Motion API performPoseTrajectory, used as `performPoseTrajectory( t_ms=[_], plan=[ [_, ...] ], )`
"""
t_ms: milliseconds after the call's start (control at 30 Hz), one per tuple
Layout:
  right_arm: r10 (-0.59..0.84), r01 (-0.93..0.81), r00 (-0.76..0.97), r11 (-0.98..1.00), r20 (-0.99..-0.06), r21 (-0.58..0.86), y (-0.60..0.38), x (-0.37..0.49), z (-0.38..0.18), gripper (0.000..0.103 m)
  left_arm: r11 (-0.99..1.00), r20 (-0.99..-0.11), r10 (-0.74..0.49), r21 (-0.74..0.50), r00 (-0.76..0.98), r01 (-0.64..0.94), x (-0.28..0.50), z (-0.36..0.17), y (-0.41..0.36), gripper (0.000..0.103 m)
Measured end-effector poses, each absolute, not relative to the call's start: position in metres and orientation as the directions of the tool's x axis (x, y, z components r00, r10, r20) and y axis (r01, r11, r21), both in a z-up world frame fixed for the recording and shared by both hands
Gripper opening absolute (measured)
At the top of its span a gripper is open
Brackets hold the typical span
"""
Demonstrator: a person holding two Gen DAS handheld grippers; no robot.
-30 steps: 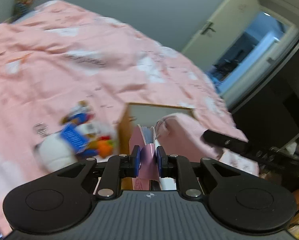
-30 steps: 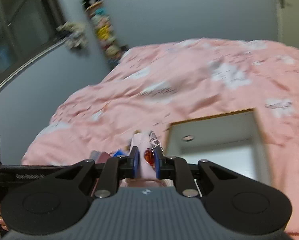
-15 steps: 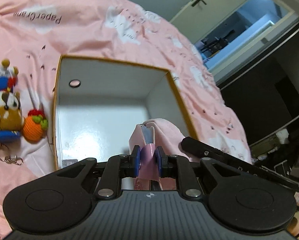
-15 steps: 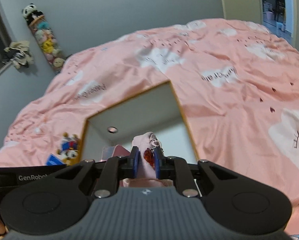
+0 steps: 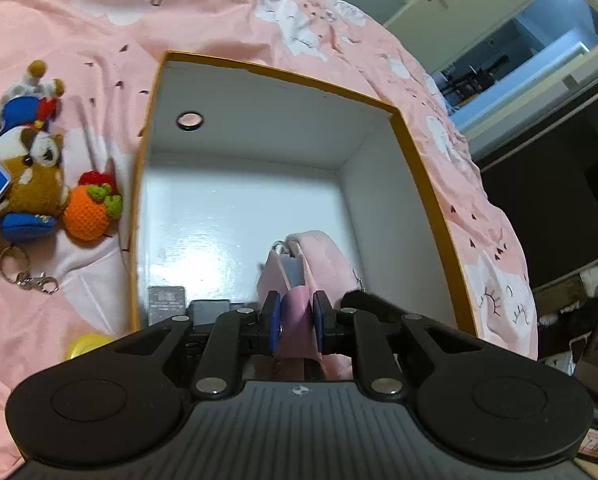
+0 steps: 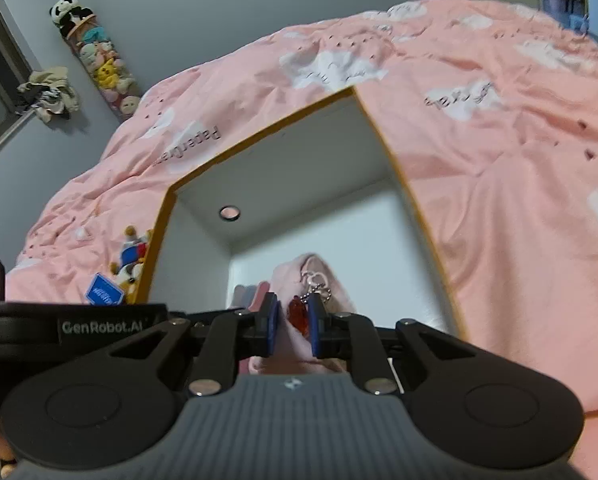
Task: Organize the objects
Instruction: 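Lower the pink wallet and pink pouch into the orange box with both grippers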
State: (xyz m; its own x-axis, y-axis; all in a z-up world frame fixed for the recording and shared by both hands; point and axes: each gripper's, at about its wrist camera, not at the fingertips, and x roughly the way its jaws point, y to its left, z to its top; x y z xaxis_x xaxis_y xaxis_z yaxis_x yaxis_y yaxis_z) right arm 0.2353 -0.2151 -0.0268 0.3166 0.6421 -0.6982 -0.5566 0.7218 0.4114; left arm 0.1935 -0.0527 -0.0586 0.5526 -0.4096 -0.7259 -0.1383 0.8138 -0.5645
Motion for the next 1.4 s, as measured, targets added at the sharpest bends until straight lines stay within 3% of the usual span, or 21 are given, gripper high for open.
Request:
performPoseTrajectory(
  t_ms=[400, 967, 1400],
  plan=[
    [0.605, -0.545, 0.282, 0.739, -0.744, 0.395, -0.220, 0.232, -0.019, 0.015, 0.870, -0.734, -0.369, -0.488, 0.570, -0.065, 0.182, -0.063, -0.065, 0.019],
    [0.598, -0.645, 0.188, 0.674, -0.779, 0.361, -0.201, 0.223, -0.028, 0.016, 0.823, -0.702, -0.397, -0.557, 0.591, -0.109, 0.174, -0.044, -0.034, 0.025],
    [0.576, -0.632, 0.255, 0.707, -0.776, 0.317, -0.201, 0.217, -0.020, 0.037, 0.855, -0.710, -0.341, -0.506, 0.616, -0.110, 0.144, -0.027, -0.008, 0.025]
  ],
)
